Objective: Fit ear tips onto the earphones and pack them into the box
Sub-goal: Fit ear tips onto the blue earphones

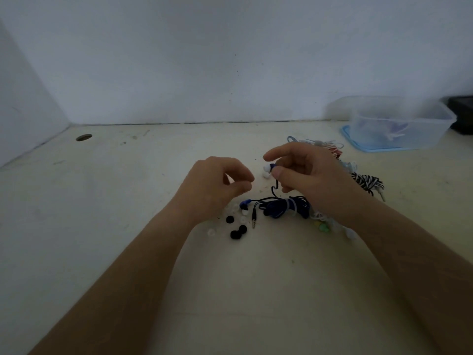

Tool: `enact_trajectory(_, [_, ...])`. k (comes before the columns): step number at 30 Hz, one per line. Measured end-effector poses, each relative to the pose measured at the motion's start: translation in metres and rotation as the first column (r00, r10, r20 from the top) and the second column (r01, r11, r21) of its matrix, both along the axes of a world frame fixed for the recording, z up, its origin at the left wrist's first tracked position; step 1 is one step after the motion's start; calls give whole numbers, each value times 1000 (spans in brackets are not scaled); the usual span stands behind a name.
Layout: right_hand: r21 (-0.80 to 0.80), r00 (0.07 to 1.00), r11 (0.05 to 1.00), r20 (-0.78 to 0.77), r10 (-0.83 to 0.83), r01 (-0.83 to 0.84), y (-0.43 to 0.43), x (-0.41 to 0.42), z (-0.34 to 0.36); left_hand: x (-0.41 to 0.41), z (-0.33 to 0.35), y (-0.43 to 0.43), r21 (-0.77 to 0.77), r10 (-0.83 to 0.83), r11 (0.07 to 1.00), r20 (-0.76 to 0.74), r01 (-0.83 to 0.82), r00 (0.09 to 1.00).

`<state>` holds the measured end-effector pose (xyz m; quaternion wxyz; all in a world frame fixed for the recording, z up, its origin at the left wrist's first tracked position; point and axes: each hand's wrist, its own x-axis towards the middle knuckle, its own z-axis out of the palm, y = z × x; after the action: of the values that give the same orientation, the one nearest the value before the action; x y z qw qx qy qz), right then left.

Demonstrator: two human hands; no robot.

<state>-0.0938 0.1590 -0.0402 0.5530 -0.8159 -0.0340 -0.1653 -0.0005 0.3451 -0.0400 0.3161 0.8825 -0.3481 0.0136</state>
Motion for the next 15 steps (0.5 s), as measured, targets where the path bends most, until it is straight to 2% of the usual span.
enact_trajectory(3, [22,999,1000,-42,-10,11,0,0,2,1,-2,0,209,34,977,59,-46,998])
enact_trajectory(6, [24,996,998,-76,-49,51,1,1,2,0,-1,0,313,40,947,112,-73,993])
enact_trajectory(10, [42,989,992,-91,-118,122,2,2,1,-2,-2,-1,300,55,951,84,-77,995])
enact_trajectory(15, [123,982,981,-129,-136,152,1,4,0,-4,-3,-2,201,24,980,-48,-14,999])
